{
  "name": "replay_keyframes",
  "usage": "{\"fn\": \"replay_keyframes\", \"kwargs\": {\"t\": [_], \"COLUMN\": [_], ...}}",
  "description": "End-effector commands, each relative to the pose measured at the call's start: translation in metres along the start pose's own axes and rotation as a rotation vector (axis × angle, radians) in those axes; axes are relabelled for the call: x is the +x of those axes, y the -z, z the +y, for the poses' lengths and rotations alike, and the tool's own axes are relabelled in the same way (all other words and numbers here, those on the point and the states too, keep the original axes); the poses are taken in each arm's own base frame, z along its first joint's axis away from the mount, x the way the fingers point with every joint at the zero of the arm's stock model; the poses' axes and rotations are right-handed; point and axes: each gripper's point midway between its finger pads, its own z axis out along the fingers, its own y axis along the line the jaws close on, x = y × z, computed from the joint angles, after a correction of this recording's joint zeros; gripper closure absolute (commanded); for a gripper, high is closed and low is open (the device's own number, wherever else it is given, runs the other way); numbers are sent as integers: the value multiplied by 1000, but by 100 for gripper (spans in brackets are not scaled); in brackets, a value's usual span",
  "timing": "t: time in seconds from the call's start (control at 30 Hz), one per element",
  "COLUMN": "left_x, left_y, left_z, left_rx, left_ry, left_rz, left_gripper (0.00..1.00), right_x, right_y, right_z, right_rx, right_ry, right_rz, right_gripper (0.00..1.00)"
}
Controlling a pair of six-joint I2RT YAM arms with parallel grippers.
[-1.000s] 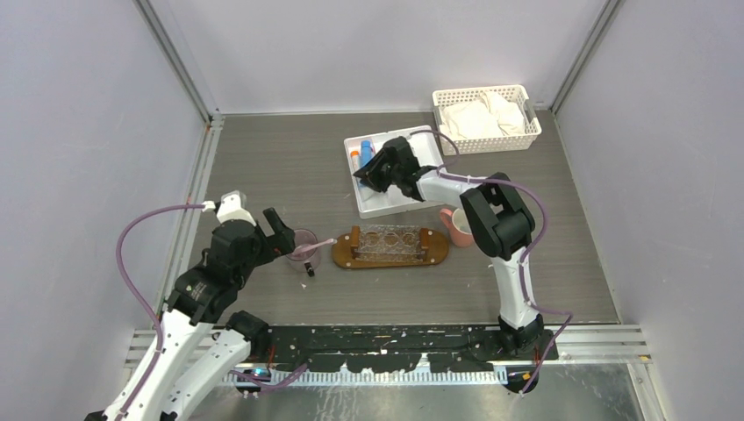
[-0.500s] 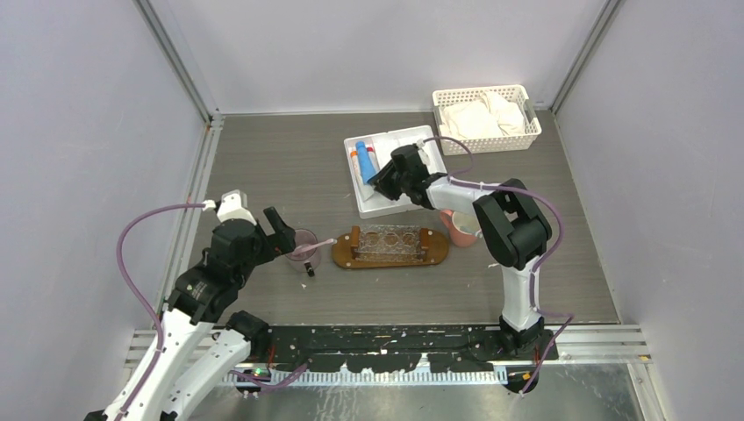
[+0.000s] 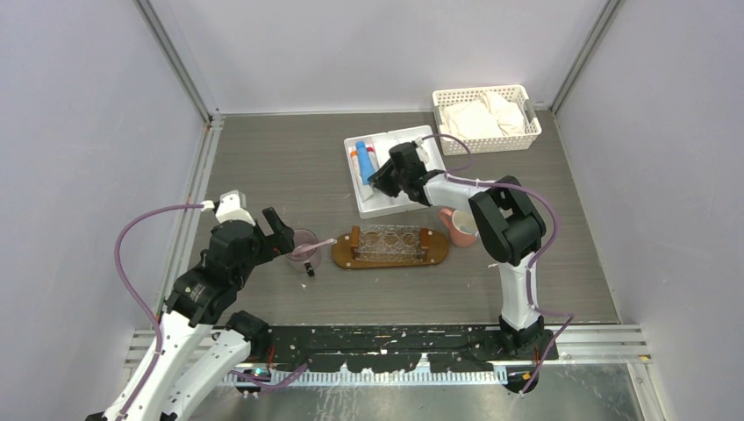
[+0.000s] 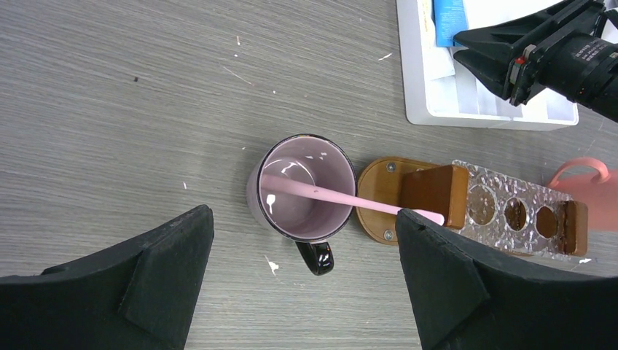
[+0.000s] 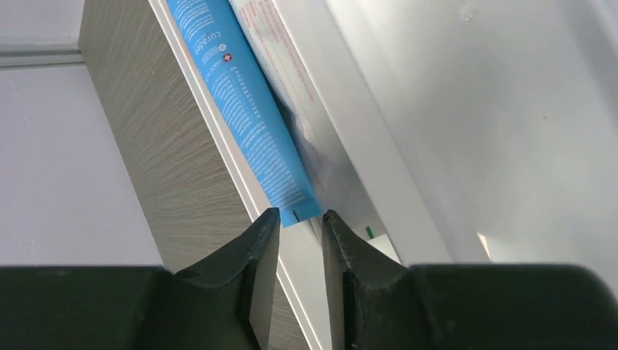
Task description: Prepare toiletry sets of a toothbrush and toothpaste on the tray
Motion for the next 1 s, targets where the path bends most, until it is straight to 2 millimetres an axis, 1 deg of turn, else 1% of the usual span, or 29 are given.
{"fn": "replay_keyframes", "kwargs": {"t": [0.0,0.23,0.43,0.53,0.7,0.83,0.97], "left_x": [-13,-9,-9,-9,-9,-11,-13], "left_y": [2,0,1,1,1,2,2], "left_z": [-2,-1,1,2,3,2,1], "left_rx": [2,4,-1,-6,-7,-7,-6], "left_ry": [6,8,6,4,1,-1,-6], "left_rz": [-48,-44,-46,-47,-48,-54,-53], "left_gripper": [4,4,4,4,4,4,4], "right_x": [-16,-16,-19,-21,-31,-45,-61], "right_y": [-4,-9,-13,-11,-1,10,21], "right_z": [19,15,18,23,29,34,35], "right_rx": [-43,-37,-48,-59,-59,-47,-24], "right_ry": [-13,-18,-31,-34,-6,46,108], "right_rz": [-56,-67,-81,-90,-125,-160,-199], "right_gripper": [67,69,77,82,89,93,96]}}
